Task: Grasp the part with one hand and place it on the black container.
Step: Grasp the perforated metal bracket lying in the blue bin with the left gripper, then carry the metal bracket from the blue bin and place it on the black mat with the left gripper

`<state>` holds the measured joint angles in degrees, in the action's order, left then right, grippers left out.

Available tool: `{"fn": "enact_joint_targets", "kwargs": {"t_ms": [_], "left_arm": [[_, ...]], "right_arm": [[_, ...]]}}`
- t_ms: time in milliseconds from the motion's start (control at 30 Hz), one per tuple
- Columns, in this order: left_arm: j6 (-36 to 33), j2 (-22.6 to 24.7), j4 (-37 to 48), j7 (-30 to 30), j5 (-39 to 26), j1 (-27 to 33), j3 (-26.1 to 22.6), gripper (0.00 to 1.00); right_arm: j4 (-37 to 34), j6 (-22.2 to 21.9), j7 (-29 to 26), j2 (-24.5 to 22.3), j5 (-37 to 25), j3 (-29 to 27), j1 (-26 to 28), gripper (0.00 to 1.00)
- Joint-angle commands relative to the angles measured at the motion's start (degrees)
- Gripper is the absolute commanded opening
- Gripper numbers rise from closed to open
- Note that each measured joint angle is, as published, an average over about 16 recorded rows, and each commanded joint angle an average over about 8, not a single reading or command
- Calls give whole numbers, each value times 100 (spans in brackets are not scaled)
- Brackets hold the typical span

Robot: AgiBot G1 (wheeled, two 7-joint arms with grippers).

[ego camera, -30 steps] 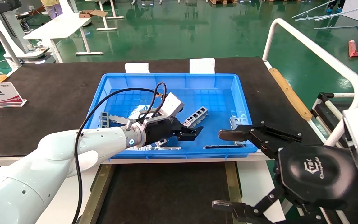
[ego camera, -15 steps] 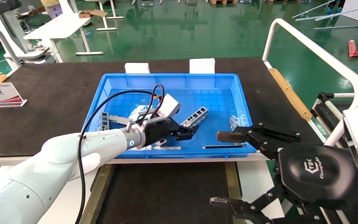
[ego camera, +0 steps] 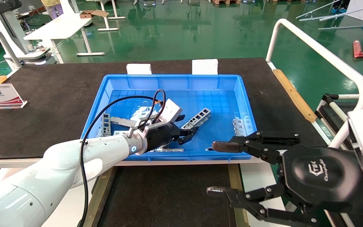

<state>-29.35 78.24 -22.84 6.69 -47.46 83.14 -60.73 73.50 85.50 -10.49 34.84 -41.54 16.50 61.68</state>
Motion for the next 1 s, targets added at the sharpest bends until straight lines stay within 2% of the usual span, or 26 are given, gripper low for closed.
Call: {"fn": "enact_joint_targets", "kwargs": {"t_ms": [33, 567, 1000], "left_arm": [[19, 0, 5, 40, 75, -1, -41, 0], [41, -11, 109, 435, 726, 20, -168, 0], [-50, -49, 302, 913, 1215, 422, -100, 0]], "right_arm": [[0, 0, 0, 0, 1, 1, 0, 0], [0, -3, 3, -3, 5, 7, 1, 0], [0, -5, 6, -5, 8, 11, 2, 0]]}}
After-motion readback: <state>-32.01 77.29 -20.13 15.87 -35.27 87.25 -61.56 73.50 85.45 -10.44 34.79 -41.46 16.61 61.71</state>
